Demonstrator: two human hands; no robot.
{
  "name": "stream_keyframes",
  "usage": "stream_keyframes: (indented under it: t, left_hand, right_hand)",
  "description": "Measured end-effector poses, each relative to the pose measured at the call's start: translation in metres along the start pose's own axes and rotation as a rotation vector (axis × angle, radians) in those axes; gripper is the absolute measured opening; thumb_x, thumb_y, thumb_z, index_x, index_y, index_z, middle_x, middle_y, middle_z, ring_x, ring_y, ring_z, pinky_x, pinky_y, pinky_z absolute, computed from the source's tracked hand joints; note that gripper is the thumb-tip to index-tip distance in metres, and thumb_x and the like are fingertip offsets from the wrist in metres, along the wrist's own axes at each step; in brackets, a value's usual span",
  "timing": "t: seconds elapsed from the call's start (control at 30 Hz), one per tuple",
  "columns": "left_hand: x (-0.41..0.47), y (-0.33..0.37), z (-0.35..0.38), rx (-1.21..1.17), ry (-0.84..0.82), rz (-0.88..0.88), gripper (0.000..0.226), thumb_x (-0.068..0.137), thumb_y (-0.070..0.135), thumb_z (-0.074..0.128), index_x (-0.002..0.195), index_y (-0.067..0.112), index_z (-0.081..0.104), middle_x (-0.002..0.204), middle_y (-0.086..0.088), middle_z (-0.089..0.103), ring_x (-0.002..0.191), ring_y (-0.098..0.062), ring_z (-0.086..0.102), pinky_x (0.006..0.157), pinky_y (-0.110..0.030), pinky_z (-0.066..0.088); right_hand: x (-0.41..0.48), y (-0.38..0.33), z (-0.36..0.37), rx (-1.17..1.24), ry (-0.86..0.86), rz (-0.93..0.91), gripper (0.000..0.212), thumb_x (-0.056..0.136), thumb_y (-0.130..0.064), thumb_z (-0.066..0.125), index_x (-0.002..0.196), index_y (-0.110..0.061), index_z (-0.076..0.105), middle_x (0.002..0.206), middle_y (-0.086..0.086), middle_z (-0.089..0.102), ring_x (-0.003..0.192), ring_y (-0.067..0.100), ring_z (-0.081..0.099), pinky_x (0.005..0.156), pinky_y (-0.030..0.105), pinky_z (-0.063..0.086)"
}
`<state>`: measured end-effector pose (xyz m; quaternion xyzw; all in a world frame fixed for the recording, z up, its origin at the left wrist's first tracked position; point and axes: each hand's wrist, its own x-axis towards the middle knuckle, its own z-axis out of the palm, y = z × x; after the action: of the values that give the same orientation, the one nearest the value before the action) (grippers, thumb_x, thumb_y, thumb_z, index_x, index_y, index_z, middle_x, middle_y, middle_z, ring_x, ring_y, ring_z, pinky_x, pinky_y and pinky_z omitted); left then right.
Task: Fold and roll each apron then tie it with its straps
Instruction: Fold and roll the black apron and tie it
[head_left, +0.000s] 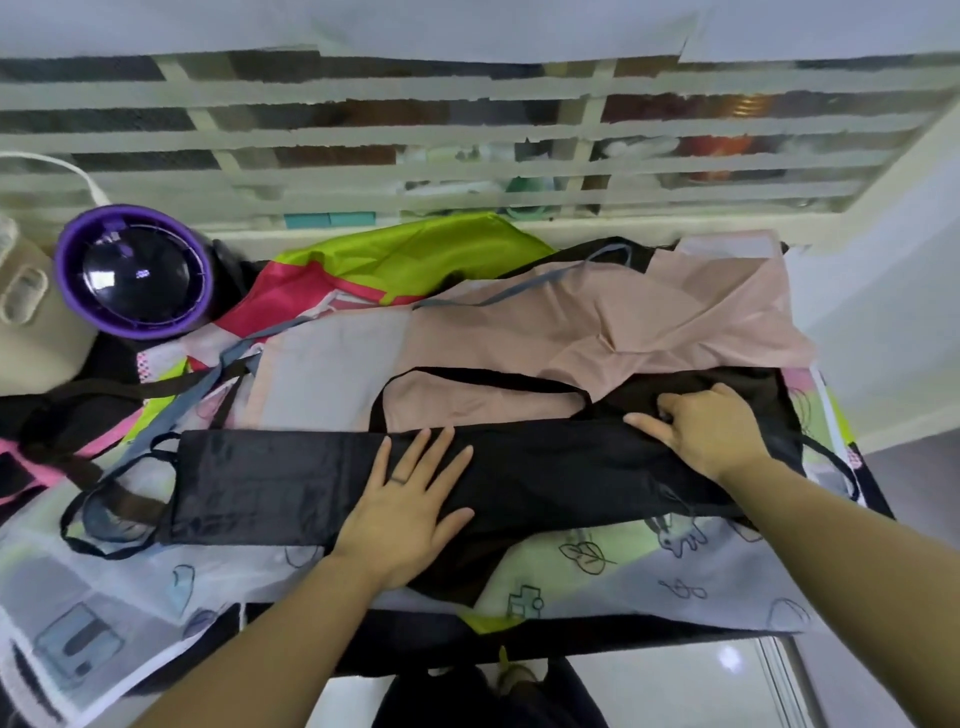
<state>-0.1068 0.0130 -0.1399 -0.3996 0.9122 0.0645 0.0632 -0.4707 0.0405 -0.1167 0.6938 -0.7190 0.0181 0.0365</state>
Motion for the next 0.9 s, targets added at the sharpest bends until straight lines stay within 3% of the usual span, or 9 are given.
stream_keyframes:
  t: [0.17,0.27,0.33,0.43,0.53,0.6,0.7,0.83,0.9]
  left_hand:
    - [-0.001,0.002,0.002,0.023,0.045,-0.012,0.063,0.098,0.058,0.008,0.148,0.023,0.022,0.152,-0.006,0.034,0.141,-0.022,0.02,0.111,-0.05,0.009]
    - [0.0,0.002,0.0,0.023,0.046,-0.014,0.063,0.098,0.058,0.007,0.148,0.023,0.022,0.152,-0.007,0.035,0.14,-0.022,0.021,0.111,-0.05,0.01]
    - [0.0,0.002,-0.001,0.027,0.037,-0.024,0.063,0.098,0.058,0.007,0.147,0.023,0.024,0.151,-0.007,0.036,0.14,-0.022,0.022,0.111,-0.05,0.01]
    - [0.001,0.004,-0.001,0.045,0.021,-0.023,0.064,0.098,0.058,0.007,0.147,0.023,0.028,0.151,-0.007,0.037,0.14,-0.024,0.029,0.111,-0.05,0.01]
    - [0.001,0.003,0.001,0.048,0.01,-0.033,0.066,0.097,0.059,0.007,0.147,0.022,0.031,0.152,-0.007,0.036,0.14,-0.025,0.031,0.112,-0.05,0.008]
    - [0.001,0.002,0.001,0.049,0.011,-0.037,0.067,0.097,0.059,0.007,0.147,0.021,0.031,0.152,-0.007,0.035,0.14,-0.024,0.029,0.112,-0.05,0.008]
    - [0.001,0.004,0.001,0.047,0.012,-0.038,0.068,0.096,0.06,0.004,0.149,0.021,0.024,0.155,-0.005,0.029,0.142,-0.021,0.024,0.112,-0.048,0.004]
    - [0.002,0.004,0.002,0.046,0.031,-0.047,0.07,0.093,0.064,-0.004,0.149,0.025,0.014,0.157,-0.001,0.017,0.145,-0.019,0.016,0.113,-0.045,-0.001]
    - [0.002,0.004,0.002,0.048,0.026,-0.049,0.071,0.093,0.064,-0.004,0.148,0.024,0.015,0.157,-0.002,0.018,0.144,-0.019,0.018,0.113,-0.046,0.0]
  right_hand:
    - [-0.004,0.004,0.01,0.063,0.08,0.068,0.067,0.083,-0.073,0.022,0.05,-0.018,0.039,0.039,0.005,0.047,0.044,0.03,0.05,0.066,0.037,0.036]
    - [-0.012,0.01,0.007,0.104,0.087,0.152,0.073,0.083,-0.078,0.016,0.058,-0.018,0.05,0.044,0.001,0.049,0.051,0.029,0.051,0.074,0.039,0.037]
    - [-0.023,0.019,0.001,0.14,0.142,0.218,0.065,0.083,-0.072,0.029,0.069,-0.017,0.06,0.054,0.001,0.055,0.06,0.029,0.053,0.078,0.04,0.036]
    - [-0.054,0.027,-0.009,0.223,0.274,0.526,0.055,0.085,-0.058,0.045,0.099,-0.01,0.066,0.092,0.013,0.066,0.089,0.036,0.057,0.085,0.044,0.04]
    - [-0.088,0.001,-0.016,0.529,0.446,0.921,0.05,0.088,-0.042,0.056,0.119,-0.002,0.057,0.119,0.02,0.056,0.115,0.037,0.047,0.1,0.035,0.03]
    - [-0.1,-0.018,-0.018,0.743,0.506,1.141,0.047,0.09,-0.031,0.062,0.127,-0.004,0.052,0.128,0.017,0.05,0.122,0.032,0.044,0.101,0.034,0.033]
    - [-0.107,-0.032,-0.025,1.001,0.568,1.352,0.048,0.09,-0.029,0.062,0.132,-0.01,0.049,0.131,0.007,0.053,0.119,0.023,0.052,0.095,0.027,0.039]
    - [-0.101,-0.027,-0.038,1.202,0.522,1.422,0.05,0.09,-0.026,0.063,0.135,-0.011,0.048,0.131,0.002,0.055,0.119,0.019,0.053,0.088,0.023,0.038]
    - [-0.1,-0.02,-0.042,1.248,0.43,1.429,0.038,0.089,-0.026,0.065,0.123,-0.01,0.057,0.119,0.004,0.059,0.106,0.022,0.057,0.085,0.025,0.042]
